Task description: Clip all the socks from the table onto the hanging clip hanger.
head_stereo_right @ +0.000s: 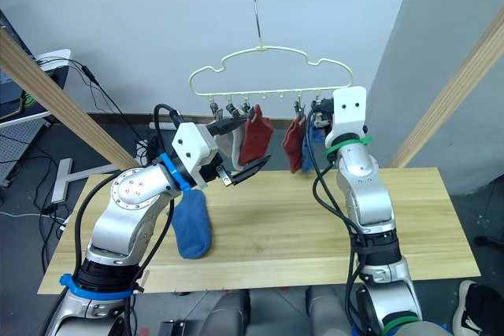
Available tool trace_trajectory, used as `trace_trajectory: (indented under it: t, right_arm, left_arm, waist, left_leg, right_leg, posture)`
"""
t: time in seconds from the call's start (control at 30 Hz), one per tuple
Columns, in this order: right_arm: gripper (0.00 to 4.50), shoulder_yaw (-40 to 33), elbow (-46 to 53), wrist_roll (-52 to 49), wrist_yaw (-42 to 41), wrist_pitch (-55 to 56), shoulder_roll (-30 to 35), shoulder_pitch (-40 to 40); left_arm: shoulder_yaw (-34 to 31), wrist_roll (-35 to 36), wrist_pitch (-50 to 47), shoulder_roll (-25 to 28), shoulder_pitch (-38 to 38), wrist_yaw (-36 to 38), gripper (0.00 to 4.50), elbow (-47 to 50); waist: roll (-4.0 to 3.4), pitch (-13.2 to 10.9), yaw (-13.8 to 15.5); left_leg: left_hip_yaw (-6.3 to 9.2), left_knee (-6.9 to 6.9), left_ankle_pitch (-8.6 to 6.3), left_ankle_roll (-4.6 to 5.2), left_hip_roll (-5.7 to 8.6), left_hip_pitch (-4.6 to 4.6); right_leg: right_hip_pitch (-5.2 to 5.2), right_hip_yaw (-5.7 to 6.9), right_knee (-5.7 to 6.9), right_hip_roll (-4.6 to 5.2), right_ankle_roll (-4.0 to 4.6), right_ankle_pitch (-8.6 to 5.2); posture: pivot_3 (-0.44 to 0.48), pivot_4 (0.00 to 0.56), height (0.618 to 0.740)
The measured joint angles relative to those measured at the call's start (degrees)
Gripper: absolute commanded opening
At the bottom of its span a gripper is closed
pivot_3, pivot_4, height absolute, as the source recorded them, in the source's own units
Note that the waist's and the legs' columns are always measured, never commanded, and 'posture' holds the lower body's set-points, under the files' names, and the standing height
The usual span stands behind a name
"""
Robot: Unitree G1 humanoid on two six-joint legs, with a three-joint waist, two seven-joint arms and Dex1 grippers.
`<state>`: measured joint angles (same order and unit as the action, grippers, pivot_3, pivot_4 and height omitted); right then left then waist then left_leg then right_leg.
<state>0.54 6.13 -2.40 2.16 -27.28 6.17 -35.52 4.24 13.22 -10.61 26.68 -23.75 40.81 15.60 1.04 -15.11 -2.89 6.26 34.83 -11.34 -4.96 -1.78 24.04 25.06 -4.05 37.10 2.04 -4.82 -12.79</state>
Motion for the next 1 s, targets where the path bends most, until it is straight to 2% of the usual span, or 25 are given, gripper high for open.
trace_trajectory:
  t: [0.3,0.4,0.5,0.87,0.93,1.0]
  right_arm:
    - [1.32,-0.4,-0.3,0.3,-0.1,0.0,0.0,-1.0]
    - [1.84,-0.4,-0.3,0.5,-0.2,0.0,0.0,-0.9]
    - [2.84,-0.5,-0.3,0.6,-0.3,0.0,0.0,-0.9]
    - [2.84,-1.0,-0.3,0.9,-0.3,-0.4,-0.8,-0.8]
    - [2.29,-1.5,-0.3,0.9,0.1,-0.6,-0.9,-0.8]
    - [1.55,-1.6,-0.3,1.1,0.2,-0.8,-0.9,-0.6]
  left_arm:
    - [0.0,0.4,-0.3,0.0,0.0,-0.1,4.5,0.6]
    - [0.0,0.4,-0.4,0.0,0.0,-0.1,4.5,0.7]
    - [0.0,0.4,-0.4,0.0,0.0,-0.1,4.5,0.7]
    - [0.0,0.4,-0.5,-0.1,0.0,-0.1,4.5,0.7]
    - [0.0,0.4,-0.5,-0.1,0.0,-0.2,4.5,0.7]
    - [0.0,0.4,-0.5,-0.1,0.0,-0.2,4.5,0.7]
  waist:
    - [0.0,0.0,0.0]
    - [0.0,0.0,0.0]
    - [0.0,0.0,0.0]
    - [0.0,0.0,0.0]
    - [0.0,0.0,0.0]
    - [0.0,0.0,0.0]
  left_leg:
    - [0.0,0.01,0.0,0.0,0.0,0.0]
    - [0.0,0.01,0.0,0.0,0.0,0.0]
    - [0.0,0.01,0.0,0.0,0.0,-0.01]
    - [0.0,0.02,0.0,0.0,0.0,0.0]
    - [0.0,0.02,0.0,0.0,0.0,-0.01]
    - [0.0,0.02,0.0,0.0,0.0,-0.01]
  right_leg:
    - [0.0,0.0,0.02,0.0,0.12,0.07]
    - [0.0,0.0,0.02,0.0,0.12,0.08]
    - [0.0,0.0,0.02,0.0,0.13,0.08]
    - [0.0,0.0,0.03,0.0,0.13,0.08]
    - [0.0,0.0,0.03,0.0,0.13,0.08]
    - [0.0,0.0,0.03,0.0,0.13,0.08]
  posture:
    - [0.078,0.237,0.74]
    - [0.077,0.24,0.74]
    - [0.075,0.242,0.74]
    - [0.076,0.248,0.74]
    - [0.076,0.248,0.74]
    - [0.076,0.248,0.74]
